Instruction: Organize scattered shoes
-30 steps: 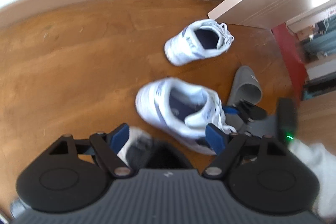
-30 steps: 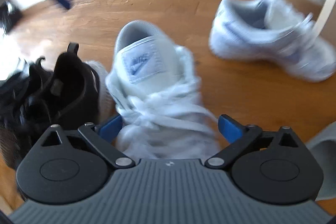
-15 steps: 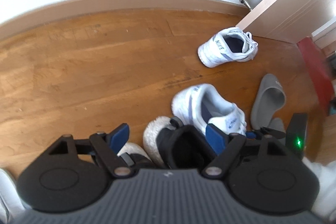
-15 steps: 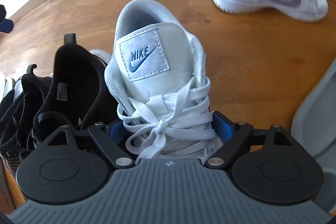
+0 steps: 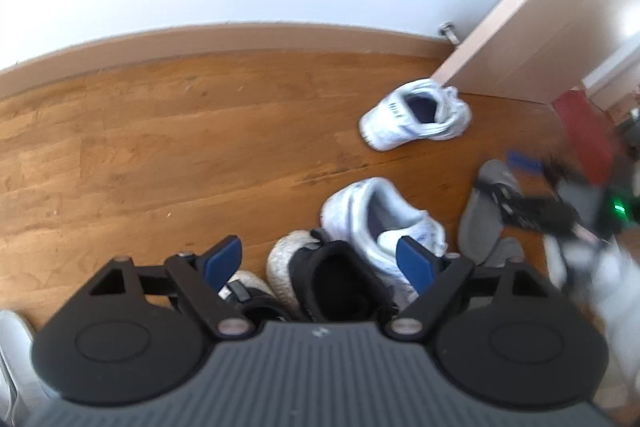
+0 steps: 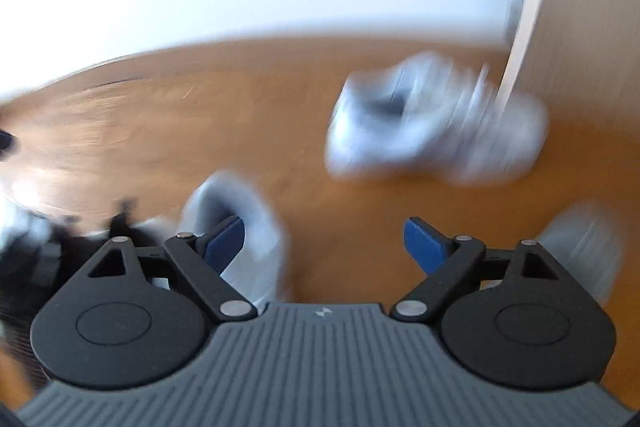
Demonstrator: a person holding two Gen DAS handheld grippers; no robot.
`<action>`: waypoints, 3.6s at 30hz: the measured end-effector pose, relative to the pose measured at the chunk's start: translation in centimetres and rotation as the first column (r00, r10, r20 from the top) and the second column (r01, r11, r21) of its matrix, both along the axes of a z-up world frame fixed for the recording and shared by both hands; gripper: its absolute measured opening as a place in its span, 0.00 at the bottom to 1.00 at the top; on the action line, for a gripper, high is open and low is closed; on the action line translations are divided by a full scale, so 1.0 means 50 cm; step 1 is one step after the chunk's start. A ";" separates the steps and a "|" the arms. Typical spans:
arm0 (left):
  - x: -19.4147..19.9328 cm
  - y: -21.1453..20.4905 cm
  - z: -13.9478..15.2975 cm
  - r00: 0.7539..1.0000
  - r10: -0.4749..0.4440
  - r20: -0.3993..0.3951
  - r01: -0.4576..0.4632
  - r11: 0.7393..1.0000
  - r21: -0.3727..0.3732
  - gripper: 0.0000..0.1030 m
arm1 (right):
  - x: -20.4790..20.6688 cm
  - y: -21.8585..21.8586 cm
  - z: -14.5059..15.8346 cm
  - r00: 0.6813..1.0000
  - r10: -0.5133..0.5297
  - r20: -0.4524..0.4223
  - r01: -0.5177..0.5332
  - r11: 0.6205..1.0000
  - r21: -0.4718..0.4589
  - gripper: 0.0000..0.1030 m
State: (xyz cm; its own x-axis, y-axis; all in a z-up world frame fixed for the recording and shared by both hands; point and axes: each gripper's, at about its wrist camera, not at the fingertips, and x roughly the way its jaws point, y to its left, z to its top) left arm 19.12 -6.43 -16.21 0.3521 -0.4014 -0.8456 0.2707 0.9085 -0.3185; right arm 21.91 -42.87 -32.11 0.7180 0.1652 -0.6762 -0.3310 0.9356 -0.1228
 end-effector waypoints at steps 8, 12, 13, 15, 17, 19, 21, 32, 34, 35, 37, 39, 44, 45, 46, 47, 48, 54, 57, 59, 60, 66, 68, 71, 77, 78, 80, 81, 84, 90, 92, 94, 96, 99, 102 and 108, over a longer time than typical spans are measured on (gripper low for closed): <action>0.000 -0.007 0.001 0.998 0.053 0.015 -0.053 0.999 -0.005 0.86 | 0.086 0.082 -0.130 0.936 0.351 -0.010 -0.296 0.774 -0.560 0.47; 0.019 -0.029 -0.030 0.994 0.103 -0.033 -0.104 0.993 -0.050 0.92 | 0.109 0.093 -0.131 0.949 0.314 -0.030 -0.280 0.796 -0.537 0.47; 0.030 -0.039 -0.041 0.992 0.118 -0.045 -0.121 0.989 -0.084 0.96 | 0.112 0.088 -0.124 0.956 0.292 -0.021 -0.260 0.813 -0.521 0.48; 0.076 -0.077 -0.078 0.981 0.175 -0.089 -0.187 0.971 -0.149 0.98 | 0.104 0.069 -0.102 0.974 0.228 0.000 -0.203 0.866 -0.457 0.50; 0.114 -0.121 -0.112 0.963 0.235 -0.131 -0.255 0.953 -0.164 0.98 | 0.082 0.048 -0.079 0.988 0.154 0.022 -0.134 0.914 -0.382 0.53; 0.169 -0.178 -0.152 0.940 0.298 -0.167 -0.322 0.935 -0.146 0.98 | 0.019 0.013 -0.049 0.998 0.059 0.029 -0.050 0.966 -0.254 0.59; 0.238 -0.247 -0.201 0.916 0.333 -0.225 -0.370 0.917 -0.147 0.98 | -0.040 -0.020 -0.037 1.000 -0.006 0.002 0.006 0.990 -0.137 0.65; 0.363 -0.449 -0.377 0.969 0.188 -0.160 -0.203 0.976 -0.078 0.46 | -0.179 -0.104 -0.053 0.976 -0.155 -0.150 0.174 0.976 0.128 0.68; 0.357 -0.477 -0.359 0.994 -0.029 -0.101 0.029 1.000 0.005 0.45 | -0.171 -0.109 -0.050 0.982 -0.144 -0.125 0.160 0.979 0.125 0.68; 0.354 -0.477 -0.354 0.992 -0.097 -0.082 0.098 0.995 0.016 0.44 | -0.168 -0.116 -0.048 0.982 -0.149 -0.117 0.163 0.978 0.129 0.68; 0.361 -0.455 -0.336 0.975 -0.212 -0.063 0.212 0.977 0.001 0.43 | -0.156 -0.128 -0.051 0.981 -0.159 -0.109 0.174 0.975 0.138 0.68; 0.380 -0.427 -0.326 0.979 -0.176 -0.099 0.175 0.984 -0.018 0.39 | -0.147 -0.139 -0.059 0.978 -0.167 -0.127 0.186 0.970 0.154 0.68; 0.380 -0.379 -0.273 0.993 -0.079 -0.089 0.081 0.997 0.019 0.70 | -0.119 -0.116 -0.084 0.991 -0.085 -0.102 0.093 0.993 0.071 0.82; 0.366 -0.364 -0.253 0.995 -0.061 -0.076 0.062 0.998 0.010 0.71 | -0.104 -0.105 -0.094 0.994 -0.057 -0.092 0.061 0.997 0.041 0.83; 0.351 -0.346 -0.234 0.997 -0.044 -0.070 0.042 0.999 -0.018 0.71 | -0.084 -0.093 -0.104 0.996 -0.026 -0.079 0.026 1.000 -0.002 0.84; 0.337 -0.325 -0.218 0.997 -0.029 -0.074 0.026 0.998 -0.051 0.71 | -0.064 -0.081 -0.114 0.998 0.002 -0.068 -0.005 0.999 -0.048 0.84; 0.322 -0.303 -0.204 0.997 -0.014 -0.082 0.008 0.996 -0.084 0.72 | -0.043 -0.069 -0.124 0.998 0.030 -0.058 -0.036 0.995 -0.094 0.84; 0.194 -0.149 -0.127 0.988 0.080 -0.134 -0.102 0.981 -0.166 0.81 | 0.132 -0.018 -0.158 0.988 0.120 -0.092 -0.132 0.982 -0.134 0.92; 0.123 -0.083 -0.099 0.985 0.084 -0.149 -0.108 0.981 -0.162 0.84 | 0.188 0.016 -0.208 0.972 0.156 -0.179 -0.195 0.953 -0.231 0.91; 0.093 -0.054 -0.083 0.984 0.085 -0.155 -0.109 0.981 -0.157 0.85 | 0.217 0.041 -0.254 0.965 0.131 -0.228 -0.208 0.911 -0.357 0.87; 0.072 -0.038 -0.073 0.985 0.087 -0.152 -0.111 0.982 -0.156 0.86 | 0.227 0.046 -0.262 0.964 0.102 -0.247 -0.190 0.913 -0.362 0.86; 0.027 0.006 -0.063 0.984 0.102 -0.148 -0.131 0.970 -0.203 0.91 | 0.257 0.063 -0.232 0.927 -0.147 -0.345 0.080 0.976 -0.201 0.75; 0.029 -0.001 -0.065 0.983 0.098 -0.156 -0.130 0.970 -0.207 0.91 | 0.243 0.072 -0.220 0.905 -0.177 -0.387 0.130 0.981 -0.147 0.75; 0.015 -0.012 -0.051 0.988 0.062 -0.141 -0.089 0.977 -0.194 0.91 | 0.200 0.084 -0.210 0.857 -0.223 -0.464 0.198 0.975 -0.103 0.75; 0.001 -0.013 -0.044 0.990 0.042 -0.132 -0.068 0.977 -0.202 0.91 | 0.129 -0.011 -0.190 0.694 -0.440 -0.570 0.533 0.846 -0.004 0.74; 0.001 -0.012 -0.046 0.991 0.040 -0.131 -0.065 0.978 -0.197 0.91 | 0.124 -0.020 -0.191 0.697 -0.426 -0.576 0.528 0.849 0.010 0.75; 0.001 -0.011 -0.047 0.991 0.041 -0.127 -0.063 0.982 -0.178 0.91 | 0.124 -0.033 -0.194 0.653 -0.434 -0.620 0.550 0.835 -0.005 0.75; -0.001 -0.010 -0.045 0.992 0.045 -0.122 -0.066 0.983 -0.169 0.91 | 0.125 -0.037 -0.195 0.633 -0.445 -0.633 0.564 0.825 -0.016 0.75; 0.004 -0.007 -0.043 0.992 0.056 -0.111 -0.072 0.987 -0.145 0.91 | 0.136 -0.062 -0.203 0.565 -0.498 -0.658 0.638 0.769 -0.034 0.76; 0.009 0.023 -0.014 0.994 0.064 -0.085 -0.072 0.994 -0.085 0.91 | 0.110 -0.111 -0.182 0.585 -0.437 -0.683 0.658 0.748 0.085 0.82; 0.013 0.038 0.002 0.995 0.081 -0.062 -0.084 0.995 -0.058 0.91 | 0.076 -0.118 -0.142 0.674 -0.379 -0.634 0.611 0.768 0.191 0.83; 0.015 0.047 0.013 0.995 0.090 -0.043 -0.092 0.994 -0.057 0.92 | 0.045 -0.121 -0.100 0.761 -0.335 -0.555 0.545 0.795 0.268 0.83; 0.017 0.055 0.023 0.995 0.101 -0.024 -0.102 0.993 -0.065 0.92 | 0.041 -0.117 -0.077 0.823 -0.320 -0.468 0.481 0.831 0.278 0.83; 0.017 0.061 0.027 0.992 0.125 -0.007 -0.125 0.989 -0.082 0.92 | 0.078 -0.109 -0.068 0.900 -0.290 -0.326 0.385 0.879 0.282 0.82; 0.013 0.056 0.015 0.991 0.133 -0.022 -0.134 0.987 -0.094 0.92 | 0.171 -0.092 -0.117 0.910 -0.255 -0.327 0.353 0.890 0.288 0.70; -0.001 0.018 -0.017 0.990 0.107 -0.087 -0.116 0.988 -0.105 0.92 | 0.225 -0.109 -0.186 0.805 -0.278 -0.525 0.438 0.874 0.209 0.31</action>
